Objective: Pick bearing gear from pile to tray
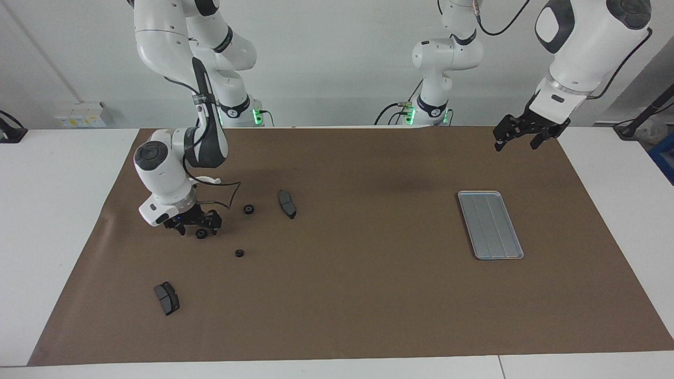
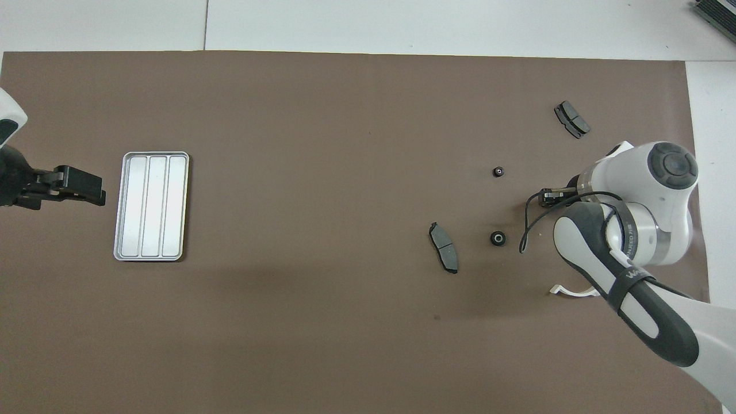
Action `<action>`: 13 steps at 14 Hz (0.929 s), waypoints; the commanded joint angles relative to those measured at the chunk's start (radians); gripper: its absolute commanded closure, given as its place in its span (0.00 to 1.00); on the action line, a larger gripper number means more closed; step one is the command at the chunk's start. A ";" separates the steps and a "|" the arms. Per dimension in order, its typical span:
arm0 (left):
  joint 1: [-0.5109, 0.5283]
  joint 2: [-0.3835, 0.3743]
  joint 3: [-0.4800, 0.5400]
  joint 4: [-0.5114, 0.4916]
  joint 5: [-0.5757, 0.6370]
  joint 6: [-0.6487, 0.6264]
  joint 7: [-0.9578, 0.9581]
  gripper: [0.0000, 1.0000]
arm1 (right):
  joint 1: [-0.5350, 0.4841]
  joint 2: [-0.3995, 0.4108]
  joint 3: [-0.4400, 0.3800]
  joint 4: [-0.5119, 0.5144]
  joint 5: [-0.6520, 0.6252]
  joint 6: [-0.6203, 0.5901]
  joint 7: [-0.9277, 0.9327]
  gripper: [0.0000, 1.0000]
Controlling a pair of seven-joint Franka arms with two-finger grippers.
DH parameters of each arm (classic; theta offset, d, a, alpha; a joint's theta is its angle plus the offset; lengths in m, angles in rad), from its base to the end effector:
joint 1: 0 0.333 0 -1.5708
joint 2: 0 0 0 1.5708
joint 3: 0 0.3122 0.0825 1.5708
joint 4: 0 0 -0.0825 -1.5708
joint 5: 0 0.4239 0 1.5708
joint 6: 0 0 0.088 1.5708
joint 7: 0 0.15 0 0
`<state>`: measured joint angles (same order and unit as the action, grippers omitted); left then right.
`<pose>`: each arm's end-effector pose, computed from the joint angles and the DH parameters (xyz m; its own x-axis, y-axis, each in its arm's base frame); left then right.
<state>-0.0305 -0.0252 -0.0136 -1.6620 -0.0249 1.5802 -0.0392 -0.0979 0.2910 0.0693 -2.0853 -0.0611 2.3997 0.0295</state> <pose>0.5817 -0.0295 0.5468 0.9983 -0.0046 -0.0575 -0.0033 -0.9997 0.0223 0.6131 -0.0191 0.2124 0.9996 -0.0164 0.0246 -0.0170 -0.9996 0.0218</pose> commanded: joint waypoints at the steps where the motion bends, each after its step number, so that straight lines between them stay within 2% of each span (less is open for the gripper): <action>1: 0.011 -0.028 -0.006 -0.028 0.005 0.001 -0.002 0.00 | -0.010 -0.013 0.007 -0.021 0.018 0.019 -0.023 0.86; 3: 0.011 -0.028 -0.006 -0.028 0.005 0.001 -0.002 0.00 | -0.008 -0.016 0.007 -0.015 0.018 0.018 -0.025 1.00; 7: 0.011 -0.028 -0.008 -0.028 0.005 0.001 -0.002 0.00 | 0.041 -0.073 0.020 0.001 0.018 -0.013 0.032 1.00; 13: 0.011 -0.028 -0.006 -0.028 0.005 0.001 -0.002 0.00 | 0.248 -0.065 0.020 0.091 0.018 -0.039 0.338 1.00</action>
<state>-0.0305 -0.0252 -0.0136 -1.6620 -0.0249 1.5802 -0.0392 0.1047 0.2174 0.0878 -2.0259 -0.0597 2.3867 0.2848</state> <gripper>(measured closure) 0.000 0.652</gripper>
